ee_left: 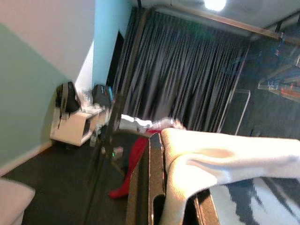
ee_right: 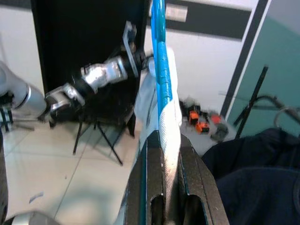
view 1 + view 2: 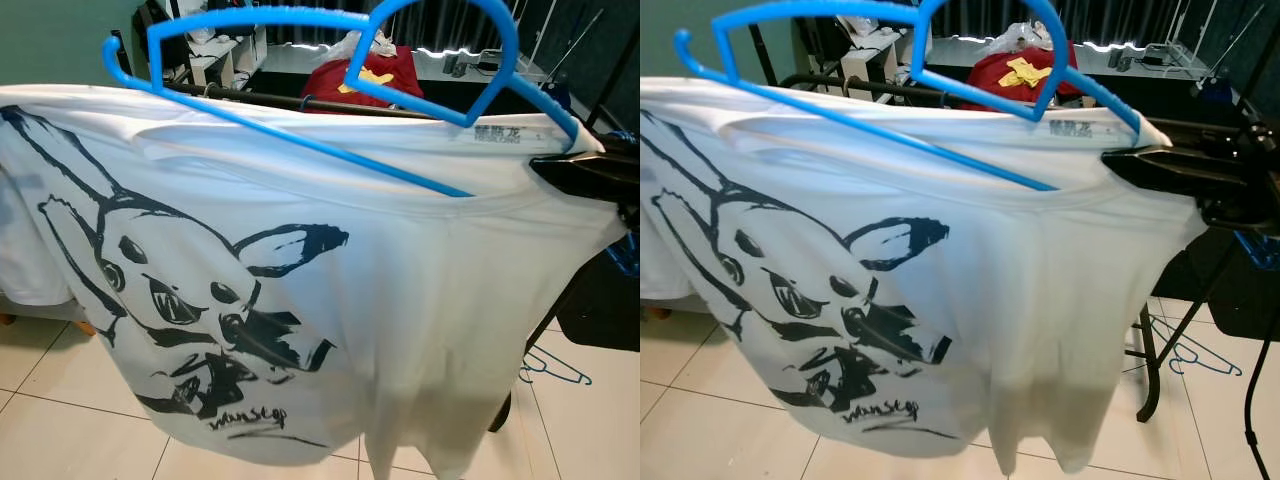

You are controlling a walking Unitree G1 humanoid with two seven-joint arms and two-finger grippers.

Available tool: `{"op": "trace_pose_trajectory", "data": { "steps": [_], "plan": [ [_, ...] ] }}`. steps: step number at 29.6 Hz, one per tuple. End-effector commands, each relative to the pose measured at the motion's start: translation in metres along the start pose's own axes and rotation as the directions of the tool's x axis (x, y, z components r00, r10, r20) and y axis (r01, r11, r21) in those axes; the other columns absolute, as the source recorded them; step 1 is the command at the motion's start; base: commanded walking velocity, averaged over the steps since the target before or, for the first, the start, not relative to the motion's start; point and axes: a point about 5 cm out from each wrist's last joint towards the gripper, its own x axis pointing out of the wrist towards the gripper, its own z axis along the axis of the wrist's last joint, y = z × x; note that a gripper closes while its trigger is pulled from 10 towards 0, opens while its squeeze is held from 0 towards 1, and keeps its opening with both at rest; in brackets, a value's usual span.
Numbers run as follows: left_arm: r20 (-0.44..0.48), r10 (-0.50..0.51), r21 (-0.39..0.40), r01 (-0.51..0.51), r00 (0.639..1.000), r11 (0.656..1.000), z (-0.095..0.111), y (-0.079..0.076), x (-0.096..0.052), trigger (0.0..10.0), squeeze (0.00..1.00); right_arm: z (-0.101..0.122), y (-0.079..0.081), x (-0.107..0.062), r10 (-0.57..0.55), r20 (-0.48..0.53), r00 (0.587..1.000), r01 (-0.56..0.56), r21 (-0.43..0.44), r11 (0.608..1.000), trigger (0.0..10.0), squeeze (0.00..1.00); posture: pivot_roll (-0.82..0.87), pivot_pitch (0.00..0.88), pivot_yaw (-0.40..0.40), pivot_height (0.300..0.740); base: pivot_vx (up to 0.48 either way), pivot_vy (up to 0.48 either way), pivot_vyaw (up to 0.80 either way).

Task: Hang hanger

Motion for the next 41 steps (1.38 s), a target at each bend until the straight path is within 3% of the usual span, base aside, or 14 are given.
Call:
{"op": "trace_pose_trajectory", "data": {
  "steps": [1, 2, 3, 4, 5, 10, 11, 13, 14, 21, 30, 31, 33, 41],
  "plan": [
    [-0.151, 0.135, 0.006, -0.136, 0.979, 0.991, -0.031, 0.018, -0.014, 0.0, 0.00, 0.013, 0.000, -0.012, -0.049, 0.084, 0.995, 0.053, -0.046, 0.998, 0.0, 0.00, -0.13, 0.038, 0.008, 0.736, 0.000, 0.000, 0.00],
    [-0.151, 0.135, 0.006, -0.136, 0.979, 0.991, -0.031, 0.018, -0.014, 0.0, 0.00, 0.013, 0.000, -0.012, -0.049, 0.084, 0.995, 0.053, -0.046, 0.998, 0.0, 0.00, -0.13, 0.038, 0.008, 0.736, 0.000, 0.000, 0.00],
    [-0.217, 0.064, -0.003, -0.066, 0.974, 0.998, -0.044, 0.007, -0.015, 7.7, 0.00, 0.010, -0.002, -0.009, -0.049, 0.085, 0.995, 0.052, -0.038, 0.998, 0.0, 0.00, -0.13, 0.038, 0.008, 0.736, 0.000, 0.000, 0.00],
    [-0.217, 0.064, -0.003, -0.066, 0.974, 0.998, -0.044, 0.007, -0.015, 7.7, 0.00, 0.010, -0.002, -0.009, -0.049, 0.085, 0.995, 0.052, -0.038, 0.998, 0.0, 0.00, -0.13, 0.038, 0.008, 0.736, 0.000, 0.000, 0.00],
    [-0.277, -0.194, -0.037, 0.192, 0.941, 0.981, -0.056, -0.035, -0.018, 10.0, 1.00, -0.012, -0.008, 0.001, -0.083, -0.042, 0.996, 0.083, -0.005, 0.997, 0.0, 0.00, -0.13, 0.043, 0.005, 0.736, 0.000, 0.000, 0.00],
    [-0.305, -0.499, -0.130, 0.484, 0.811, 0.865, -0.063, -0.087, -0.030, 10.0, 1.00, -0.044, -0.014, 0.010, -0.109, -0.239, 0.965, 0.116, 0.016, 0.993, 0.0, 0.00, -0.13, 0.043, 0.005, 0.736, 0.000, 0.000, 0.00],
    [-0.359, -0.632, -0.100, 0.645, 0.686, 0.757, -0.061, -0.104, -0.041, 10.0, 1.00, -0.055, -0.018, 0.009, -0.124, -0.341, 0.932, 0.130, -0.005, 0.991, 0.0, 0.00, -0.13, 0.039, 0.000, 0.736, 0.000, 0.000, 0.00],
    [-0.420, -0.691, -0.064, 0.740, 0.588, 0.669, -0.056, -0.109, -0.049, 10.0, 1.00, -0.058, -0.023, 0.006, -0.140, -0.421, 0.896, 0.138, -0.037, 0.990, 0.0, 0.00, -0.13, 0.039, 0.000, 0.736, 0.000, 0.000, 0.00],
    [-0.508, -0.727, -0.004, 0.843, 0.462, 0.538, -0.037, -0.107, -0.055, 10.0, 1.00, -0.066, -0.033, -0.006, -0.178, -0.620, 0.764, 0.136, -0.116, 0.984, 0.0, 0.00, -0.14, 0.039, -0.001, 0.736, 0.000, 0.000, 0.00],
    [-0.470, -0.765, 0.067, 0.883, 0.440, 0.465, -0.013, -0.117, -0.048, 10.0, 1.00, -0.082, -0.040, -0.001, -0.099, -0.753, 0.650, 0.020, -0.113, 0.993, 0.0, 0.00, -0.13, 0.027, -0.012, 0.736, 0.000, 0.000, 0.00],
    [-0.317, -0.839, 0.001, 0.885, 0.442, 0.466, -0.031, -0.152, -0.043, 10.0, 1.00, -0.081, -0.039, 0.027, 0.041, -0.742, 0.669, -0.153, -0.083, 0.985, 0.0, 0.00, -0.13, 0.016, -0.015, 0.736, 0.000, 0.000, 0.00],
    [-0.276, -0.867, -0.061, 0.893, 0.415, 0.447, -0.041, -0.164, -0.045, 10.0, 0.27, -0.075, -0.039, 0.037, 0.088, -0.724, 0.685, -0.211, -0.081, 0.974, 0.0, 0.00, -0.14, 0.008, -0.011, 0.736, 0.000, 0.000, 0.00],
    [-0.251, -0.890, -0.108, 0.902, 0.381, 0.417, -0.048, -0.172, -0.048, 10.0, 0.00, -0.071, -0.040, 0.043, 0.123, -0.717, 0.686, -0.259, -0.083, 0.962, 0.0, 0.00, -0.14, 0.006, -0.010, 0.736, 0.000, 0.000, 0.00],
    [-0.230, -0.910, -0.178, 0.905, 0.344, 0.387, -0.060, -0.183, -0.052, 10.0, 0.00, -0.059, -0.040, 0.055, 0.179, -0.688, 0.703, -0.335, -0.099, 0.937, 0.0, 0.00, -0.14, 0.002, -0.004, 0.736, 0.000, 0.000, 0.00]
  ]
}}
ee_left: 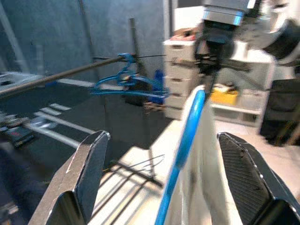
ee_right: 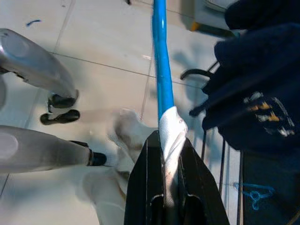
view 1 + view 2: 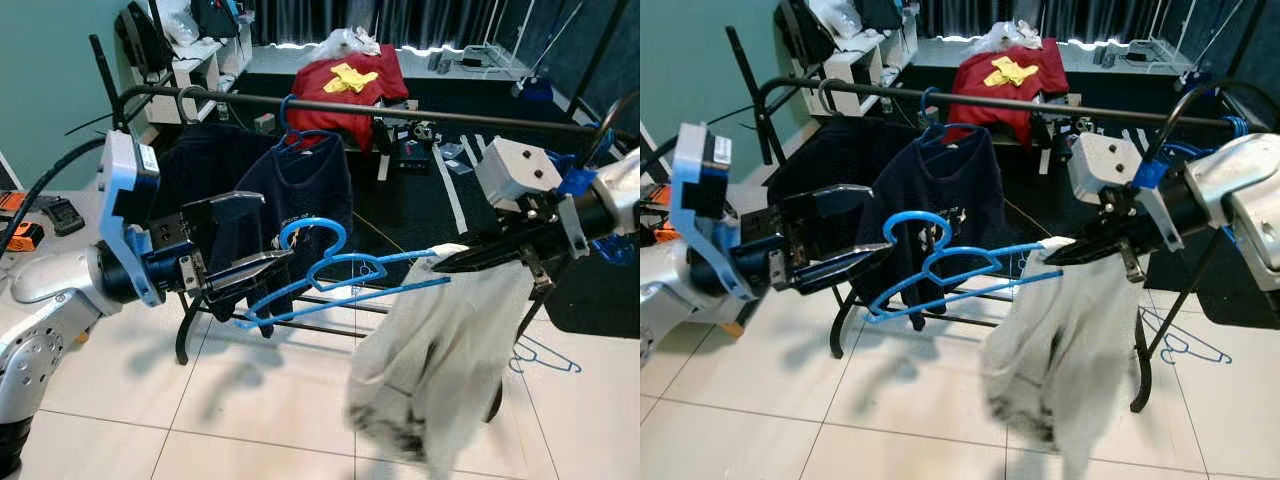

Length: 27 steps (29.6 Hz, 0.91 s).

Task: Hang hanger

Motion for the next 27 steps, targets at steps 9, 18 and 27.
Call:
{"op": "trace_pose_trajectory", "data": {
  "steps": [9, 18, 27],
  "plan": [
    [0.020, -0.058, -0.037, 0.059, 0.998, 0.998, -0.004, -0.009, 0.009, 10.0, 0.00, 0.029, -0.008, 0.002, 0.048, 0.063, 0.997, -0.039, -0.130, 0.991, 0.0, 0.00, -0.13, 0.003, -0.004, 0.736, 0.000, 0.000, 0.00],
    [0.055, -0.097, -0.059, 0.100, 0.994, 0.993, -0.003, -0.017, 0.013, 10.0, 0.00, 0.040, -0.016, 0.006, 0.057, 0.088, 0.995, -0.041, -0.169, 0.985, 0.0, 0.00, -0.13, 0.007, -0.005, 0.736, 0.000, 0.000, 0.00],
    [-0.023, -0.146, -0.053, 0.145, 0.989, 0.988, -0.022, -0.029, 0.027, 0.0, 0.00, 0.051, -0.020, 0.009, 0.070, 0.135, 0.988, -0.042, -0.200, 0.979, 0.0, 0.00, -0.13, 0.011, -0.005, 0.736, 0.000, 0.000, 0.00]
  ]
}}
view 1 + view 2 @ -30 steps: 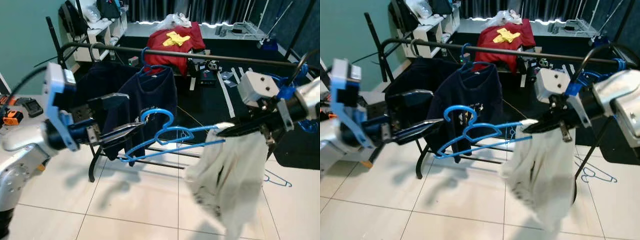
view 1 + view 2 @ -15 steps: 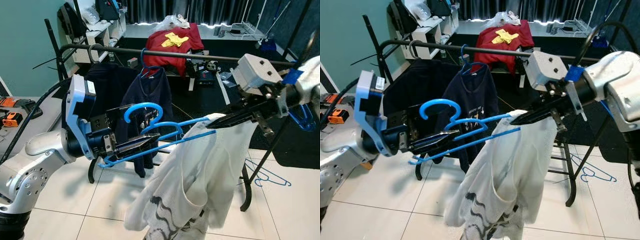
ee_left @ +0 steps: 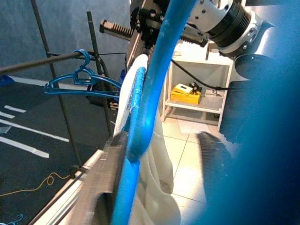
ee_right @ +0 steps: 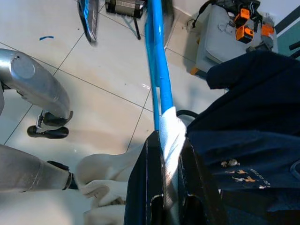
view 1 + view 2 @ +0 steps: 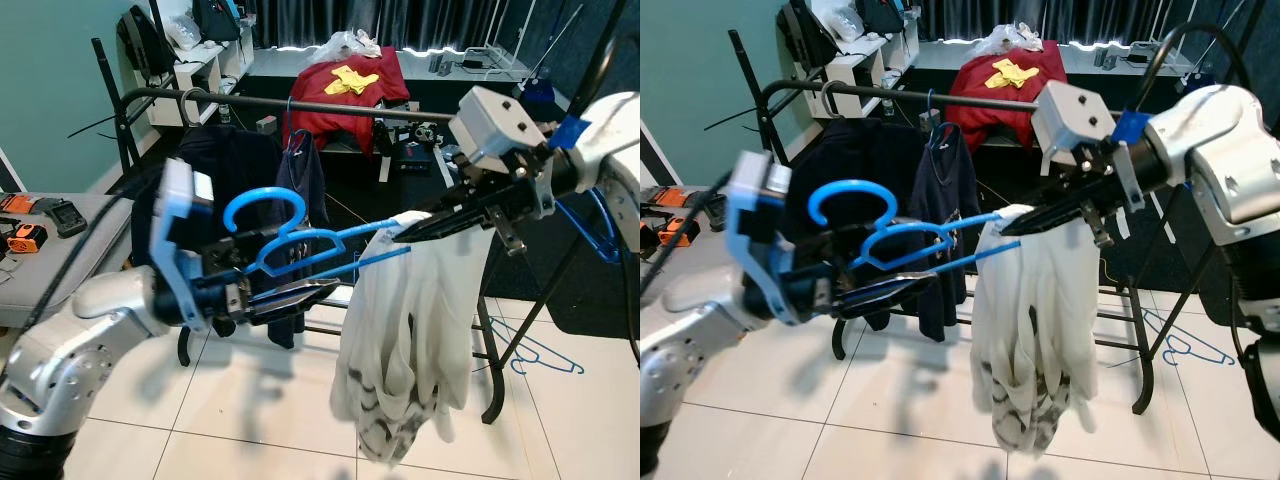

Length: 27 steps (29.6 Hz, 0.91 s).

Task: Hang hanger

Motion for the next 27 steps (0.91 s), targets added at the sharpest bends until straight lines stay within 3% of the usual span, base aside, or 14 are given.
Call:
{"op": "trace_pose_trajectory", "data": {
  "steps": [1, 9, 19, 20, 23, 24, 25, 26, 27],
  "plan": [
    [-0.022, -0.023, 0.004, 0.023, 1.000, 1.000, -0.0052, -0.0048, 0.0048, 0.0, 0.00, 0.0101, -0.0021, 0.0008, 0.018, 0.027, 0.999, -0.017, -0.043, 0.999, 0.0, 0.00, -0.13, 0.011, -0.005, 0.736, 0.000, 0.000, 0.00],
    [-0.035, 0.021, 0.039, -0.020, 0.999, 0.999, -0.0041, 0.0005, 0.0050, 0.0, 0.00, 0.0168, -0.0044, 0.0023, 0.033, 0.064, 0.997, -0.029, -0.061, 0.998, 0.0, 0.00, -0.13, 0.014, -0.008, 0.736, 0.000, 0.000, 0.00],
    [-0.017, 0.043, 0.044, -0.043, 0.999, 0.998, -0.0032, 0.0008, 0.0058, 0.0, 0.00, 0.0115, -0.0083, 0.0058, 0.024, 0.040, 0.999, -0.021, -0.058, 0.998, 0.0, 0.00, -0.13, 0.013, -0.013, 0.736, 0.000, 0.000, 0.00],
    [-0.012, 0.049, 0.044, -0.049, 0.999, 0.998, -0.0032, 0.0011, 0.0061, 0.0, 0.00, 0.0107, -0.0090, 0.0063, 0.021, 0.037, 0.999, -0.018, -0.059, 0.998, 4.2, 0.00, -0.13, 0.012, -0.014, 0.736, 0.000, 0.000, 0.00],
    [-0.012, 0.049, 0.044, -0.049, 0.999, 0.998, -0.0032, 0.0011, 0.0061, 0.0, 0.00, 0.0107, -0.0090, 0.0063, 0.021, 0.037, 0.999, -0.018, -0.059, 0.998, 4.2, 0.00, -0.13, 0.012, -0.014, 0.736, 0.000, 0.000, 0.00],
    [-0.008, 0.054, 0.045, -0.054, 0.999, 0.998, -0.0032, 0.0012, 0.0062, 0.0, 0.00, 0.0104, -0.0097, 0.0064, 0.016, 0.036, 0.999, -0.014, -0.060, 0.998, 9.5, 0.00, -0.13, 0.012, -0.014, 0.736, 0.000, 0.000, 0.00],
    [-0.008, 0.054, 0.045, -0.054, 0.999, 0.998, -0.0032, 0.0012, 0.0062, 0.0, 0.00, 0.0104, -0.0097, 0.0064, 0.016, 0.036, 0.999, -0.014, -0.060, 0.998, 9.5, 0.00, -0.13, 0.012, -0.014, 0.736, 0.000, 0.000, 0.00],
    [0.000, 0.060, 0.044, -0.060, 0.998, 0.997, -0.0027, 0.0018, 0.0064, 0.0, 0.00, 0.0099, -0.0120, 0.0062, 0.005, 0.036, 0.999, -0.003, -0.055, 0.998, 10.0, 0.60, -0.13, 0.011, -0.015, 0.736, 0.000, 0.000, 0.00],
    [0.000, 0.060, 0.044, -0.060, 0.998, 0.997, -0.0027, 0.0018, 0.0064, 0.0, 0.00, 0.0099, -0.0120, 0.0062, 0.005, 0.036, 0.999, -0.003, -0.055, 0.998, 10.0, 0.60, -0.13, 0.011, -0.015, 0.736, 0.000, 0.000, 0.00]
  ]
}}
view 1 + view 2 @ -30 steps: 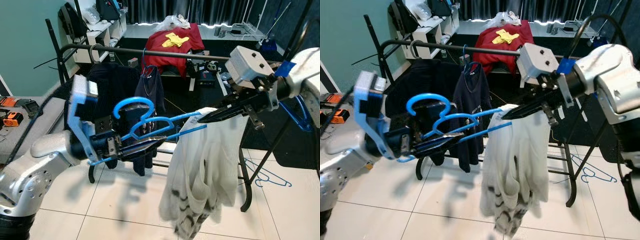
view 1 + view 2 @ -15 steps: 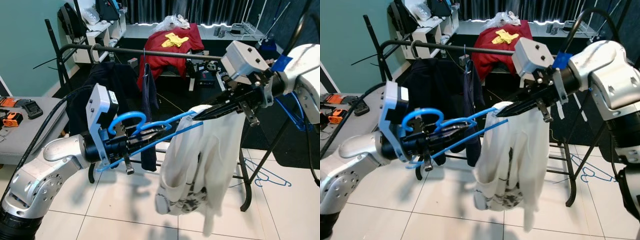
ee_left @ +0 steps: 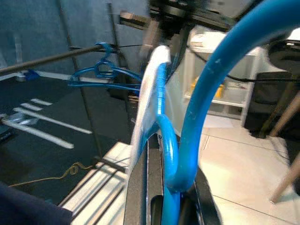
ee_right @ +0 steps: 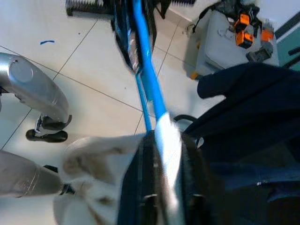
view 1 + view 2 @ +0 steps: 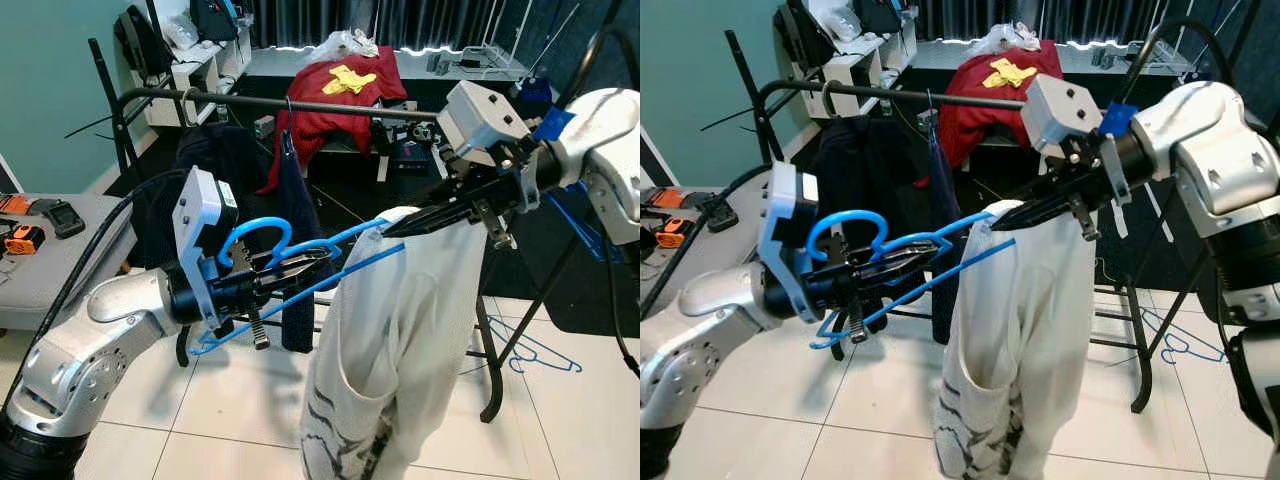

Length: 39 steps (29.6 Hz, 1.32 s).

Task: Hang hanger

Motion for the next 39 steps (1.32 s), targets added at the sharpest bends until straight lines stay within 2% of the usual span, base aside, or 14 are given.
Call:
{"op": "trace_pose_trajectory", "data": {
  "steps": [1, 13, 15, 16, 17, 18, 20, 21, 25, 28, 30, 32, 33, 39],
  "plan": [
    [0.029, -0.008, 0.004, 0.008, 1.000, 1.000, 0.003, -0.002, 0.003, 0.0, 0.00, 0.009, -0.004, -0.002, -0.009, 0.013, 1.000, 0.009, -0.038, 0.999, 10.0, 1.00, -0.13, 0.011, -0.015, 0.736, 0.000, 0.000, 0.00],
    [0.096, 0.017, -0.022, -0.015, 0.995, 1.000, 0.007, -0.002, 0.004, 0.0, 0.00, 0.017, -0.015, -0.012, -0.144, 0.119, 0.982, 0.152, -0.056, 0.987, 10.0, 1.00, -0.13, 0.008, -0.018, 0.736, 0.000, 0.000, 0.00],
    [0.105, 0.030, -0.027, -0.028, 0.994, 0.999, 0.006, -0.002, 0.004, 0.0, 0.00, 0.031, -0.031, -0.036, -0.365, 0.246, 0.898, 0.385, -0.037, 0.922, 10.0, 1.00, -0.13, 0.007, -0.027, 0.736, 0.000, 0.000, 0.00],
    [0.105, 0.030, -0.027, -0.028, 0.994, 0.999, 0.006, -0.002, 0.004, 0.0, 0.00, 0.031, -0.031, -0.036, -0.365, 0.246, 0.898, 0.385, -0.037, 0.922, 10.0, 1.00, -0.13, 0.007, -0.027, 0.736, 0.000, 0.000, 0.00],
    [0.109, 0.045, -0.026, -0.042, 0.993, 0.999, 0.006, -0.001, 0.003, 0.0, 0.00, 0.036, -0.034, -0.056, -0.473, 0.315, 0.823, 0.496, 0.009, 0.868, 10.0, 1.00, -0.13, 0.006, -0.027, 0.736, 0.000, 0.000, 0.00],
    [0.109, 0.045, -0.026, -0.042, 0.993, 0.999, 0.006, -0.001, 0.003, 0.0, 0.00, 0.036, -0.034, -0.056, -0.473, 0.315, 0.823, 0.496, 0.009, 0.868, 10.0, 1.00, -0.13, 0.006, -0.027, 0.736, 0.000, 0.000, 0.00],
    [0.118, 0.071, -0.022, -0.069, 0.990, 0.997, 0.007, 0.001, 0.001, 0.0, 0.00, 0.036, -0.032, -0.082, -0.577, 0.387, 0.719, 0.592, 0.093, 0.801, 10.0, 1.00, -0.13, 0.009, -0.032, 0.736, 0.000, 0.000, 0.00],
    [0.118, 0.071, -0.022, -0.069, 0.990, 0.997, 0.007, 0.001, 0.001, 0.0, 0.00, 0.036, -0.032, -0.082, -0.577, 0.387, 0.719, 0.592, 0.093, 0.801, 10.0, 1.00, -0.13, 0.009, -0.032, 0.736, 0.000, 0.000, 0.00],
    [0.138, 0.103, -0.008, -0.103, 0.985, 0.995, 0.014, 0.005, -0.004, 0.0, 0.00, 0.020, -0.016, -0.102, -0.614, 0.414, 0.672, 0.594, 0.192, 0.781, 10.0, 1.00, -0.12, 0.013, -0.037, 0.736, 0.000, 0.000, 0.00],
    [0.187, 0.137, 0.027, -0.145, 0.973, 0.989, 0.031, 0.012, -0.015, 0.0, 0.00, -0.028, 0.036, -0.101, -0.500, 0.425, 0.755, 0.359, 0.371, 0.857, 10.0, 1.00, -0.13, 0.020, -0.036, 0.736, 0.000, 0.000, 0.00],
    [0.198, 0.146, 0.040, -0.157, 0.969, 0.987, 0.035, 0.015, -0.018, 0.0, 0.00, -0.041, 0.052, -0.095, -0.451, 0.425, 0.784, 0.268, 0.424, 0.865, 10.0, 1.00, -0.13, 0.022, -0.034, 0.736, 0.000, 0.000, 0.00],
    [0.210, 0.151, 0.053, -0.165, 0.966, 0.985, 0.041, 0.018, -0.020, 0.0, 0.00, -0.056, 0.063, -0.091, -0.444, 0.416, 0.794, 0.223, 0.480, 0.849, 10.0, 0.94, -0.13, 0.024, -0.028, 0.736, 0.000, 0.000, 0.00],
    [0.220, 0.152, 0.061, -0.169, 0.964, 0.984, 0.045, 0.020, -0.021, 0.0, 0.00, -0.066, 0.069, -0.088, -0.445, 0.413, 0.794, 0.201, 0.514, 0.834, 10.0, 0.00, -0.14, 0.025, -0.026, 0.736, 0.000, 0.000, 0.00],
    [0.244, 0.132, 0.081, -0.156, 0.961, 0.984, 0.055, 0.021, -0.022, 0.0, 0.00, -0.081, 0.076, -0.085, -0.478, 0.421, 0.771, 0.195, 0.558, 0.807, 10.0, 0.00, -0.14, 0.025, -0.020, 0.736, 0.000, 0.000, 0.00]
  ]
}}
